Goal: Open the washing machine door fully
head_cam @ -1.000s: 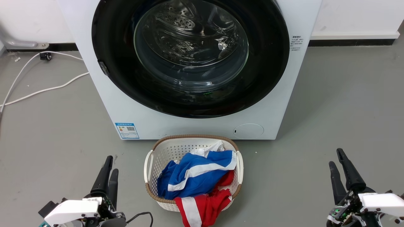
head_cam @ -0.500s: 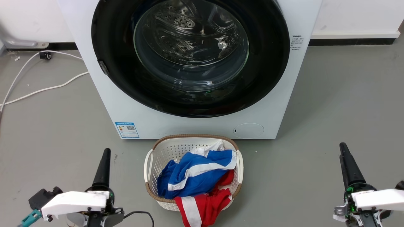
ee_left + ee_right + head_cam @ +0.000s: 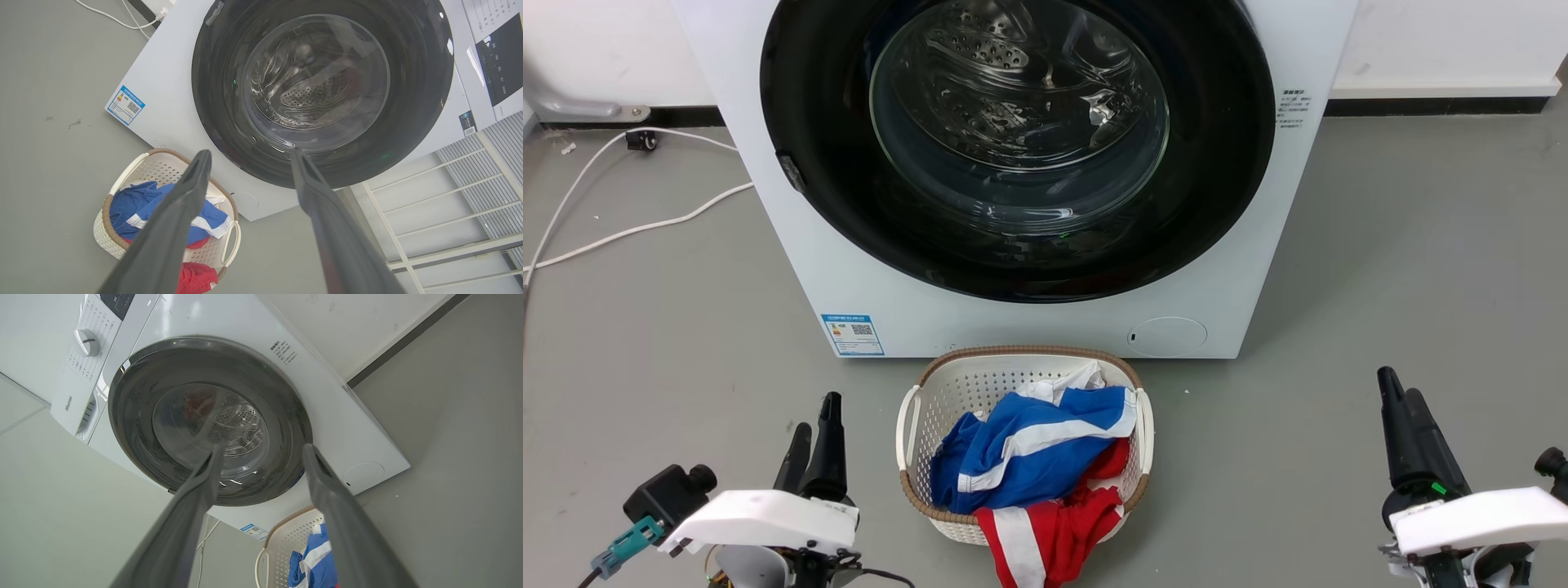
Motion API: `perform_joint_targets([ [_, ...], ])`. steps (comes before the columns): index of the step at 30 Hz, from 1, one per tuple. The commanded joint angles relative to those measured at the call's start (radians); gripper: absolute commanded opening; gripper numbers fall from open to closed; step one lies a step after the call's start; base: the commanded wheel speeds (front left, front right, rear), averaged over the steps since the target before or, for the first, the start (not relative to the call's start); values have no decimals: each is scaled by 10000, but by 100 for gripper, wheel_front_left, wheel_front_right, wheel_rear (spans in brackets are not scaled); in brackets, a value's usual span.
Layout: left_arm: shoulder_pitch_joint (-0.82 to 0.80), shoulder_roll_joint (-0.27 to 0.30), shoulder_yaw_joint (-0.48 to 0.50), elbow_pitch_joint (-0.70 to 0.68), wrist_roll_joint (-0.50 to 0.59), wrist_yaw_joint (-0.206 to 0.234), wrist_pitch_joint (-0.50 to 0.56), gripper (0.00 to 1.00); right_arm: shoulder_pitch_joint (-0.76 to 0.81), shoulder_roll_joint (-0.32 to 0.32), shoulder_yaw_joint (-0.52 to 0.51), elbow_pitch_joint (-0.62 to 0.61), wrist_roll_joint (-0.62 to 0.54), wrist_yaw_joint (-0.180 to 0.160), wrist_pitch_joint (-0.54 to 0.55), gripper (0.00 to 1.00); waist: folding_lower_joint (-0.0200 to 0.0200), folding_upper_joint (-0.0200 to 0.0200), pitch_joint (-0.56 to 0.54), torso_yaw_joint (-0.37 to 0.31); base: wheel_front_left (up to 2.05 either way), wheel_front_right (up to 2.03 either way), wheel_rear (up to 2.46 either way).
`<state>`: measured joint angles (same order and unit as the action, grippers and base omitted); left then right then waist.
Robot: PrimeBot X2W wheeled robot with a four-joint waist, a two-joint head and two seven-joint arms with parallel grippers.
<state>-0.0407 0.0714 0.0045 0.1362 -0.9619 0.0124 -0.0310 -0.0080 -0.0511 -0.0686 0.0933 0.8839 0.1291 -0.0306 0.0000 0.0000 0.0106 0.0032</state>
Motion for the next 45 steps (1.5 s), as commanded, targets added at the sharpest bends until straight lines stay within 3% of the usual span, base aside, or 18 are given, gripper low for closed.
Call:
perform_joint_targets([
  [1,-62,137,-103,-143,425,120,-111,100,-25,-27,32,-235,-500,16,-119,100,0,0,-1,3,0,0,0],
  [26,112,895,-1594,-796,3622,1382,-921,100,446,-15,194,-1145,-4121,19,-933,100,0,0,39,-16,0,0,0],
  [34,216,1007,-1878,-978,4409,1588,-1144,100,641,-11,210,-1543,-4832,21,-1151,100,0,0,35,-18,0,0,0],
  [45,382,1000,-1988,-1216,5214,1521,-1396,100,829,-6,190,-1919,-5725,22,-1401,100,0,0,23,-9,0,0,0],
])
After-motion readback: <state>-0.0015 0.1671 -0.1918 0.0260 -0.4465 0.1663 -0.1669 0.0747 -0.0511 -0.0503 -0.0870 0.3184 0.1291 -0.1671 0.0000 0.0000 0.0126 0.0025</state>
